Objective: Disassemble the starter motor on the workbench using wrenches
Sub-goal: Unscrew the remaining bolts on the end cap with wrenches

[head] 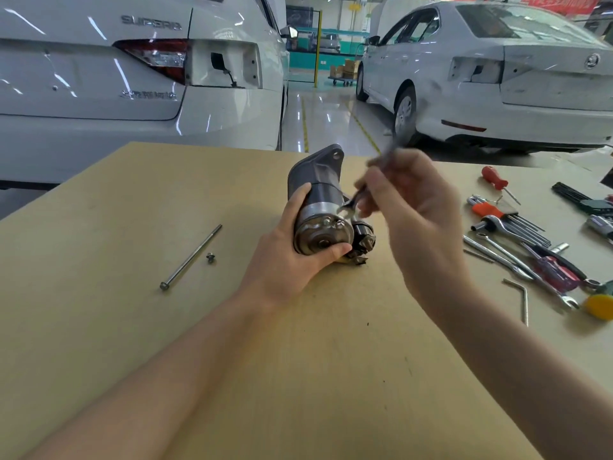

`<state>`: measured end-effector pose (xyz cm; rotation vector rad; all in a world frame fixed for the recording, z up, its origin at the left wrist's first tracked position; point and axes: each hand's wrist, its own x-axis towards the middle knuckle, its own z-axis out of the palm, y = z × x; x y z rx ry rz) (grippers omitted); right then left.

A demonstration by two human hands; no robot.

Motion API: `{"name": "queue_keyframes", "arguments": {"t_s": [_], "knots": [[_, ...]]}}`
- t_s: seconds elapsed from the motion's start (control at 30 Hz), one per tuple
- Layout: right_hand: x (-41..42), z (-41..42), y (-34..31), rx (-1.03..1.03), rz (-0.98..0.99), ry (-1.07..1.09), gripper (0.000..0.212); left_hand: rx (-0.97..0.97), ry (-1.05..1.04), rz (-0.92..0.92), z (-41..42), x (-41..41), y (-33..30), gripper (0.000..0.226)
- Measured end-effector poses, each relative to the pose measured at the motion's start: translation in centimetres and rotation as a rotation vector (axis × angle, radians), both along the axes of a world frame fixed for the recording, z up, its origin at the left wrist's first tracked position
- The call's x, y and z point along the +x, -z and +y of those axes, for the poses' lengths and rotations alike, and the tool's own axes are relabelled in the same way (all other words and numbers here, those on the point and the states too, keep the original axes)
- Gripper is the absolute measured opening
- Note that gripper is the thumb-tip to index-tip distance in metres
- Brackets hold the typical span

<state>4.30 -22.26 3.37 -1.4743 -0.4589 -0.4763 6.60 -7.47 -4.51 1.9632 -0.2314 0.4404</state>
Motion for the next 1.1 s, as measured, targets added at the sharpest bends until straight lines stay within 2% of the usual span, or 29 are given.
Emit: {"name": "queue_keyframes", "arguments": {"t_s": [0.17, 0.3, 0.93, 1.03, 1.1], "knots": [[-0.6, -1.7, 2.6, 0.597, 0.593, -0.19, 0.009, 0.008, -0.006, 0.001, 0.0, 0.0, -0.1, 0.095], [-0.6, -1.0, 3.3, 0.76, 0.73, -0.23, 0.016, 0.024, -0.014, -0.013, -0.1, -0.1, -0.3, 0.095], [-0.4, -0.7, 3.7, 0.811, 0.747, -0.24, 0.007, 0.0, 0.002, -0.033, -0.3, -0.4, -0.7, 0.099], [-0.4, -0.9, 3.4, 0.631, 0.605, -0.182, 0.002, -0.004, 0.003, -0.014, -0.2, -0.2, -0.4, 0.095], [-0.3, -0.9, 2.4, 0.298, 0.404, -0.042, 0.006, -0.022, 0.009, 0.005, -0.1, -0.1, -0.1, 0.093]]}}
